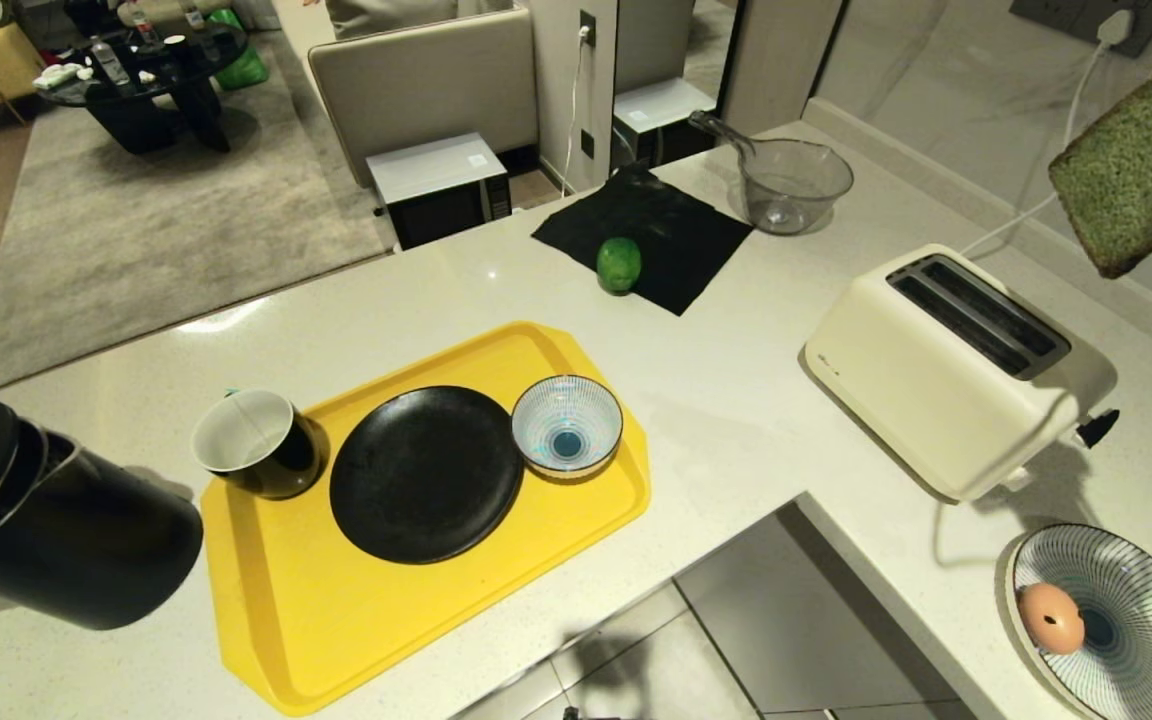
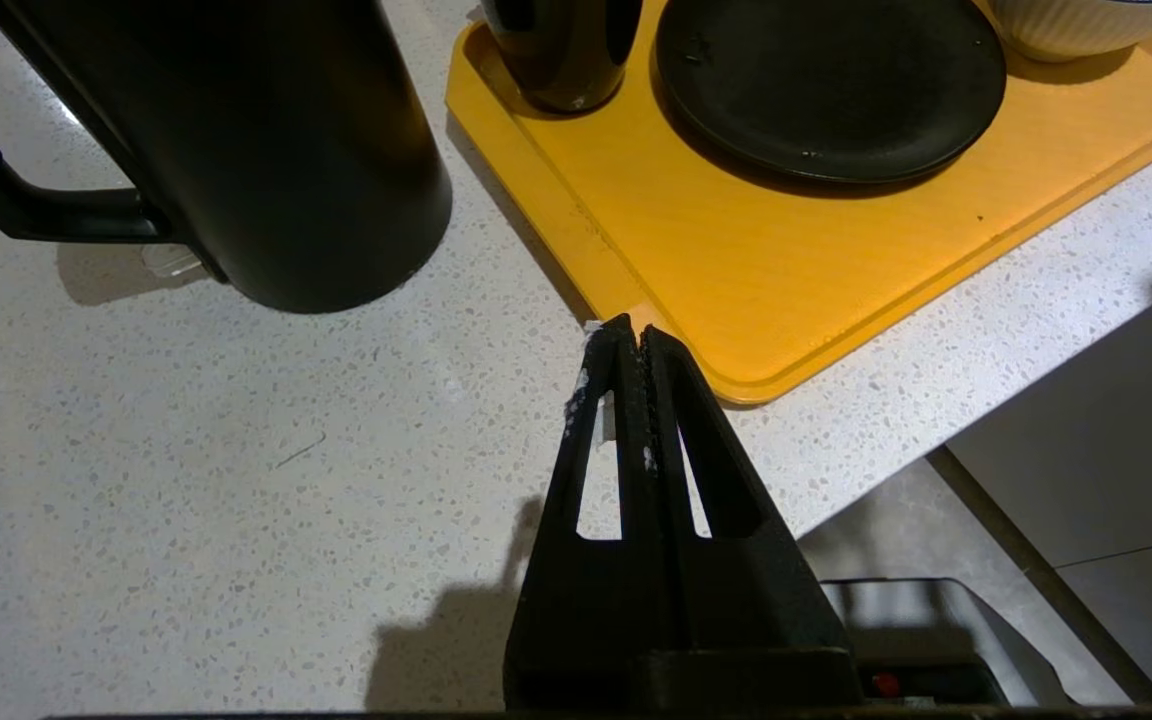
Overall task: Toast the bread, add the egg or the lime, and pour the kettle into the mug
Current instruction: Put the baked bread on a plate
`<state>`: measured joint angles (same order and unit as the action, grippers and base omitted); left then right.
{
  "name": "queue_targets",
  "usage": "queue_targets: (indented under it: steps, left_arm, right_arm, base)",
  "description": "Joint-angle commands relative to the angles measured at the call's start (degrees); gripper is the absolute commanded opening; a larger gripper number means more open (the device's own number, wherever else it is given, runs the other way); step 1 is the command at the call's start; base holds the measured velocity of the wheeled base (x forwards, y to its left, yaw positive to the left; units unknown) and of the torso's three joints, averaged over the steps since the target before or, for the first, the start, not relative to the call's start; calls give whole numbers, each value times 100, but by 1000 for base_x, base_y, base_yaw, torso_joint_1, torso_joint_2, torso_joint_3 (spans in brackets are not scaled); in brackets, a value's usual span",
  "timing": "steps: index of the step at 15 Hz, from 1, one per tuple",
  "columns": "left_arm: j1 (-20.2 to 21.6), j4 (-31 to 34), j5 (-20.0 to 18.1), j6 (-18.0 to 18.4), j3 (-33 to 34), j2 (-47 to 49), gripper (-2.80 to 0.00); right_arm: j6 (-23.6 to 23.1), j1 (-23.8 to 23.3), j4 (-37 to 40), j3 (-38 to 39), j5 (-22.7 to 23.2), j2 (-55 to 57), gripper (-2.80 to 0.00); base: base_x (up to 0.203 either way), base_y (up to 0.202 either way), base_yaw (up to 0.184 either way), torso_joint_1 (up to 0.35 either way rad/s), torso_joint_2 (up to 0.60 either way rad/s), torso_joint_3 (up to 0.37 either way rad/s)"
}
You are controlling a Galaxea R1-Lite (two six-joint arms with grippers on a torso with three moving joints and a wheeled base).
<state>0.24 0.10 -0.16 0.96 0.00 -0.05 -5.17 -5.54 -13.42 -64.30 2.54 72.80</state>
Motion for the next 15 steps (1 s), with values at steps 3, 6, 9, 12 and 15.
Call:
queue_targets:
  steps: [3, 6, 9, 12, 15]
  left_arm:
    - [2, -1, -2, 0, 0, -4, -280]
    - [2, -1, -2, 0, 0, -4, -280]
    - [2, -1, -2, 0, 0, -4, -280]
    - [2, -1, -2, 0, 0, -4, -280]
    - [2, -1, -2, 0, 0, -4, -280]
  right_arm:
    - [18, 55, -13, 276, -28, 33, -280]
    - [33, 36, -15, 278, -174, 118, -280]
    - [33, 27, -29, 252, -208, 208, -280]
    - [25, 27, -29, 241, -298, 235, -280]
    - [17, 27, -38, 234, -298, 226, -280]
  base:
    - [0, 0, 0, 0, 0, 0]
    - [0, 0, 0, 0, 0, 0]
    - [0, 0, 0, 0, 0, 0]
    - [0, 0, 0, 0, 0, 0]
    - [0, 0, 0, 0, 0, 0]
